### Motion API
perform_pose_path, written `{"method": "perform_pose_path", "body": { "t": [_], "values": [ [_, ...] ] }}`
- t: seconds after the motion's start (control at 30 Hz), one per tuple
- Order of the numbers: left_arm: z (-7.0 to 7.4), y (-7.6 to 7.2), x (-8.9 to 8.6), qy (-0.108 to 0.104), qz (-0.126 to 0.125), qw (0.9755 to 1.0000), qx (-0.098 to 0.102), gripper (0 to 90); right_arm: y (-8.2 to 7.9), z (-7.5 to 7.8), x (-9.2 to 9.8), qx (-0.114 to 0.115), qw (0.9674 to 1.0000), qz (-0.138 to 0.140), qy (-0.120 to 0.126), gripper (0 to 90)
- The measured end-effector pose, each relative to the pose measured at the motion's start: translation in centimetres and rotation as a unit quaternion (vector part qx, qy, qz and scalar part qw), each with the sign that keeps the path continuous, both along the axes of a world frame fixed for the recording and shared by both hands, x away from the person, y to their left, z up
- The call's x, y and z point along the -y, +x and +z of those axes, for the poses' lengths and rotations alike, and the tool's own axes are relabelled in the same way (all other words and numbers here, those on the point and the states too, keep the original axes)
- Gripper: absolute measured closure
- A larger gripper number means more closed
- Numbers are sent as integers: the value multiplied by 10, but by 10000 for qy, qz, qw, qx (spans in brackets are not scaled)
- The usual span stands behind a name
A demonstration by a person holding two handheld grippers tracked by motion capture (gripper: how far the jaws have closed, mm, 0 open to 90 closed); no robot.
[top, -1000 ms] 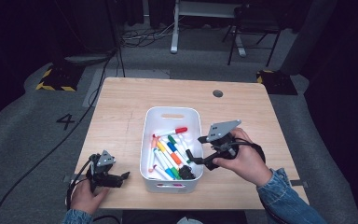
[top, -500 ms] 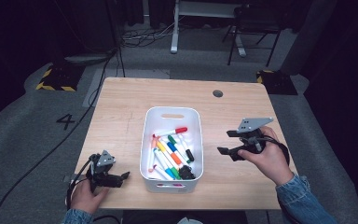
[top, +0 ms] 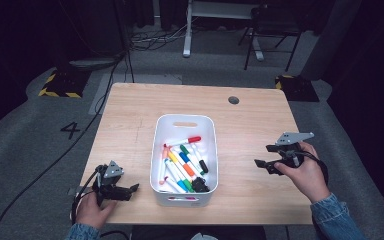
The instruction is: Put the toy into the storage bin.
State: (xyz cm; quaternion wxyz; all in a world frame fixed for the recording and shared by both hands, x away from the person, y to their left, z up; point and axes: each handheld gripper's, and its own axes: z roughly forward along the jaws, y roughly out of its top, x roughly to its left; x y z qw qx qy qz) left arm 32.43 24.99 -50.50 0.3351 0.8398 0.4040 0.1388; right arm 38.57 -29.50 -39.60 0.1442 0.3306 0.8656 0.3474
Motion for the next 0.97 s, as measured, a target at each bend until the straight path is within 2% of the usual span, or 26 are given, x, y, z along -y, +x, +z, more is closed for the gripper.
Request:
{"method": "perform_pose_path", "body": {
  "t": [0.37, 0.43, 0.53, 0.57, 0.6, 0.7, 0.73, 0.77, 0.83, 0.87, 0.9, 0.97],
  "values": [
    [0, 0, 0, 31, -18, 10000, 31, 115, -4, -30, 34, -133, 9987, -490, -35, 246],
    [0, 0, 0, 25, -17, 10000, 28, 116, -4, -33, 37, -127, 9987, -497, -71, 244],
    [0, 0, 0, 26, -17, 10000, 28, 115, -7, -48, 47, -186, 9978, -637, -66, 244],
    [0, 0, 0, 26, -17, 10000, 28, 116, -7, -48, 47, -186, 9978, -637, -66, 244],
    [0, 0, 0, 31, -15, 10000, 27, 115, -8, -57, 52, -180, 9975, -682, -37, 244],
    [0, 0, 0, 30, -14, 10000, 27, 116, -10, -71, 58, -223, 9968, -766, 34, 242],
    [0, 0, 0, 30, -14, 10000, 27, 115, -10, -71, 58, -223, 9968, -766, 34, 242],
    [0, 0, 0, 30, -18, 10000, 28, 115, -12, -83, 62, -210, 9967, -777, 38, 238],
    [0, 0, 0, 32, -15, 10000, 27, 115, -13, -87, 63, -226, 9965, -803, 90, 237],
    [0, 0, 0, 34, -15, 10000, 26, 115, -13, -92, 64, -186, 9966, -795, 83, 235],
    [0, 0, 0, 35, -15, 10000, 28, 116, -15, -103, 66, 24, 9969, -775, 104, 188],
    [0, 0, 0, 39, -14, 10000, 31, 115, -17, -108, 66, 212, 9959, -842, 255, 170]
  ]
}}
